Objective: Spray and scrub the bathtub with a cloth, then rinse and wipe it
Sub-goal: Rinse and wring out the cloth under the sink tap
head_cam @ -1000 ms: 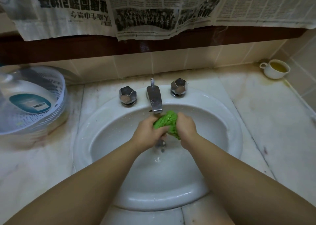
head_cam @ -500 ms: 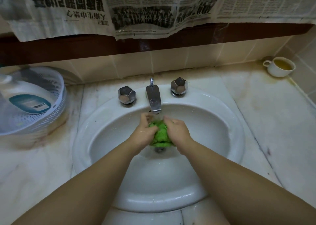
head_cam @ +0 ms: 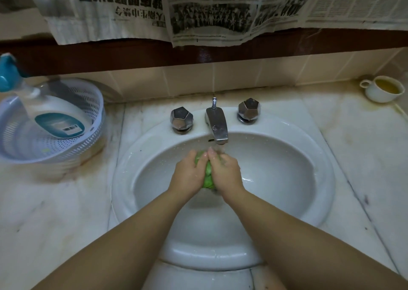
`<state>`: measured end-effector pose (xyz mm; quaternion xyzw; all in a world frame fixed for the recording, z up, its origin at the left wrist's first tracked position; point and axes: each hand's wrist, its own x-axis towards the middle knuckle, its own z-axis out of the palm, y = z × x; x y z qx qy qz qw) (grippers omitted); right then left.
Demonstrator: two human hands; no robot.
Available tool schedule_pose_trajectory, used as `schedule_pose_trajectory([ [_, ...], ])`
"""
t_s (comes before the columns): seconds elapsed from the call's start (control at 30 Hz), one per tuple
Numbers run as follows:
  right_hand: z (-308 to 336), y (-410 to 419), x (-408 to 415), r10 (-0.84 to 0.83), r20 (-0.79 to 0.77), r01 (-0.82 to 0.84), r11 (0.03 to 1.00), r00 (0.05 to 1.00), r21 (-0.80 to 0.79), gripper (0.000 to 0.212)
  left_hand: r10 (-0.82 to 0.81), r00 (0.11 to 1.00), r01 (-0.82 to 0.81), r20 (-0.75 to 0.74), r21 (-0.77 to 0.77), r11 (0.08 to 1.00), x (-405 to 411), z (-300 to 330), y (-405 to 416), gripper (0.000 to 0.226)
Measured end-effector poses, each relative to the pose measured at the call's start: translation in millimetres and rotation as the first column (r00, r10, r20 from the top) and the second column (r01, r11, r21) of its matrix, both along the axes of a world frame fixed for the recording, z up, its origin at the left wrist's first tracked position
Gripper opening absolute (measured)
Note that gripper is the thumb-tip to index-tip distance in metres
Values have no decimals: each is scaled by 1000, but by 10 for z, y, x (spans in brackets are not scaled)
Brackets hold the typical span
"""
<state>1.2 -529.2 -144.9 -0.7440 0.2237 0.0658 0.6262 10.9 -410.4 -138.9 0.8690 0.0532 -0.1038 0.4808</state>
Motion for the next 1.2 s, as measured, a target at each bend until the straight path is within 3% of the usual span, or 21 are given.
schedule_pose_trajectory([
  [0.07, 48, -23, 98, -50, -67, 49, 999, 996, -8, 25, -30, 999, 31, 22, -5, 1000, -32, 43, -38, 35],
  [0.27, 119, -10, 191, -92, -297, 155, 969, 950, 194, 13, -84, 986, 73, 146, 79, 994, -84, 38, -23, 32],
  [0.5, 134, -13, 243, -176, -396, 324, 880, 901, 346, 18, -219, 914, 121, 341, 286, 950, -60, 33, -42, 37],
  [0.6, 84, -12, 278, -139, -404, 305, 873, 904, 381, 19, -162, 961, 98, 223, 270, 958, -3, 66, -74, 38],
  [0.7, 117, -138, 281, -92, -363, 223, 913, 927, 340, 22, -41, 999, 40, 5, 138, 990, 95, 68, -114, 34],
  [0.77, 88, -248, 248, -105, -245, 182, 932, 964, 315, 23, 48, 994, -52, -102, -34, 998, 121, 40, -157, 37],
  [0.83, 26, -286, 185, -92, -66, 109, 935, 994, 337, 39, 149, 962, -195, -230, -192, 962, 118, 29, -223, 36],
  [0.9, -35, -217, 148, -23, 44, 12, 970, 999, 244, 63, 188, 934, -274, -303, -272, 922, 114, 26, -302, 32],
  [0.93, -58, -172, 155, -14, 64, 4, 986, 998, 165, 64, 178, 937, -260, -299, -261, 930, 112, 26, -337, 33],
  [1.03, -94, -132, 278, -90, 40, 89, 996, 995, 33, 45, 124, 971, -165, -202, -203, 965, 111, 31, -390, 37],
  [1.13, -68, -123, 382, -193, -112, 194, 981, 975, 2, 24, 150, 969, -193, -197, -218, 957, 110, 64, -387, 42],
  [1.2, -22, -98, 404, -191, -132, 189, 982, 973, -29, 10, 187, 960, -236, -206, -250, 939, 97, 45, -375, 42],
])
